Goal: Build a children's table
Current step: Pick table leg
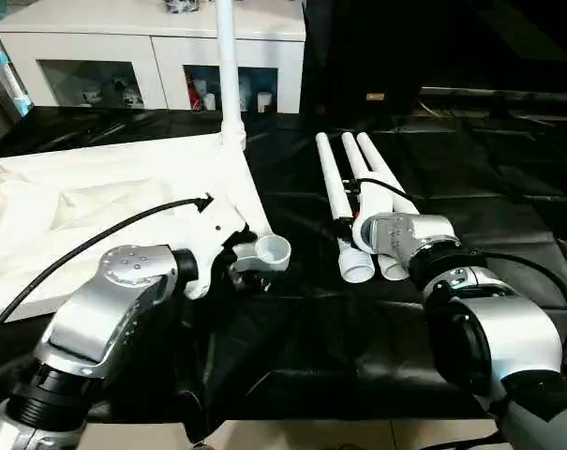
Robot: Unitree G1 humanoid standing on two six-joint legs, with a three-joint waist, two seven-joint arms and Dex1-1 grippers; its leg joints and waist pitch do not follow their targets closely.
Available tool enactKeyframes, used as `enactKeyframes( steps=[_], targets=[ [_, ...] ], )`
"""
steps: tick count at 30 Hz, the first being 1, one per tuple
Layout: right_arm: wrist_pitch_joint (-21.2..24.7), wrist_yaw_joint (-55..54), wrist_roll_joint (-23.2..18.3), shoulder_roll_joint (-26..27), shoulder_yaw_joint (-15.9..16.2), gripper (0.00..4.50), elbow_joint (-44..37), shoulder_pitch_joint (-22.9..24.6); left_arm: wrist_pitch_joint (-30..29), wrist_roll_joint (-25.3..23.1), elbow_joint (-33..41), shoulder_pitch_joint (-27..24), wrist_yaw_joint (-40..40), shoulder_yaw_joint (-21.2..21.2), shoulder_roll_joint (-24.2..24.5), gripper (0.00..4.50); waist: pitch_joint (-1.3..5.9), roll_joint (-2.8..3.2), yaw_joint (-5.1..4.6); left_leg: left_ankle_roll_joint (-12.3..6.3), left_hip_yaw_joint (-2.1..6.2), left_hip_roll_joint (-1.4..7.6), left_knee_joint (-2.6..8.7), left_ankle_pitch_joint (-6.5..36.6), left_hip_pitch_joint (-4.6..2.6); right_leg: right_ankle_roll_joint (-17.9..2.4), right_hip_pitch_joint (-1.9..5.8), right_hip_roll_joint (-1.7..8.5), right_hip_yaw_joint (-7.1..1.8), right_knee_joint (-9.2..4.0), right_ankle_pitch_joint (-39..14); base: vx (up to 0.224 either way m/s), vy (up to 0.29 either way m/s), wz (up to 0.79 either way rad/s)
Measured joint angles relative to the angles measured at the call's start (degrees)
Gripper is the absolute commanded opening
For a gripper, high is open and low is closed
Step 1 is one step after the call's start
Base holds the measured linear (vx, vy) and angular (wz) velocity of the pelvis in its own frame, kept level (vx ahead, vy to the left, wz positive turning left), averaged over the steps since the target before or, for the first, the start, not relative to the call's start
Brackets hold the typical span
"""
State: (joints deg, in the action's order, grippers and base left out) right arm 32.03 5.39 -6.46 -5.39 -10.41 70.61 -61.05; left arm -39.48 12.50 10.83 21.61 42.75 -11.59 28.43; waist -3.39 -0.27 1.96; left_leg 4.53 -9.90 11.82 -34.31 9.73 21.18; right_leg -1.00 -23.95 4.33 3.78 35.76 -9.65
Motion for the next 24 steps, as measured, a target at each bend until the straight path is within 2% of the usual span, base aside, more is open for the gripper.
enactKeyframes(
  steps=[10, 14, 16, 20, 24],
  targets=[
    [-0.3, -0.6, -0.7, -0.5, -1.5, 1.86, 0.3, 0.2, 3.5, -0.5, -3.6, 1.5, -3.3, 1.6, -2.9, 4.50, 0.01, 0.02, 0.02, 0.01, 0.05, 0.00, -0.17, 0.0, -0.01, 0.0, 0.02, 0.00, 0.00, 0.14, 0.0, 0.000, 0.000, 0.00],
    [-0.9, -0.6, -1.1, -0.6, -2.3, 1.86, 0.3, 0.4, 7.3, -1.6, -7.3, 3.3, -6.4, 2.6, -5.2, 4.50, 0.00, 0.11, 0.00, 0.01, 0.09, 0.00, -0.19, 0.0, -0.01, 0.0, 0.03, 0.01, 0.00, 0.15, 0.0, 0.000, 0.000, 0.00],
    [-1.4, -0.4, -2.0, -0.9, -3.1, 1.86, 0.3, 0.6, 6.1, -1.5, -10.7, 6.0, -8.1, 3.3, -6.9, 4.50, -0.03, 0.18, 0.14, 0.02, 0.10, 0.00, -0.20, 0.0, -0.01, 0.0, 0.03, 0.00, 0.02, 0.17, 0.0, 0.000, 0.000, 0.00],
    [-2.1, 1.9, -3.2, -1.4, -4.0, 1.86, 0.1, 1.0, 2.3, 1.9, -14.6, 10.1, -9.3, 7.4, -10.1, 4.50, -0.08, 0.27, 0.07, 0.02, 0.08, 0.00, -0.19, 0.0, 0.03, -0.1, -0.03, 0.01, 0.01, 0.17, 0.1, 0.000, 0.000, 0.00],
    [-2.1, 5.2, -4.5, -1.8, -4.7, 1.86, -1.9, 2.3, 1.9, 5.6, -18.3, 13.5, -11.3, 11.4, -14.1, 4.50, -0.16, 0.43, 0.16, 0.02, 0.08, 0.00, -0.17, 0.0, 0.15, -0.1, -0.08, 0.00, 0.06, 0.13, 0.1, 0.000, 0.000, 0.00]
  ],
)
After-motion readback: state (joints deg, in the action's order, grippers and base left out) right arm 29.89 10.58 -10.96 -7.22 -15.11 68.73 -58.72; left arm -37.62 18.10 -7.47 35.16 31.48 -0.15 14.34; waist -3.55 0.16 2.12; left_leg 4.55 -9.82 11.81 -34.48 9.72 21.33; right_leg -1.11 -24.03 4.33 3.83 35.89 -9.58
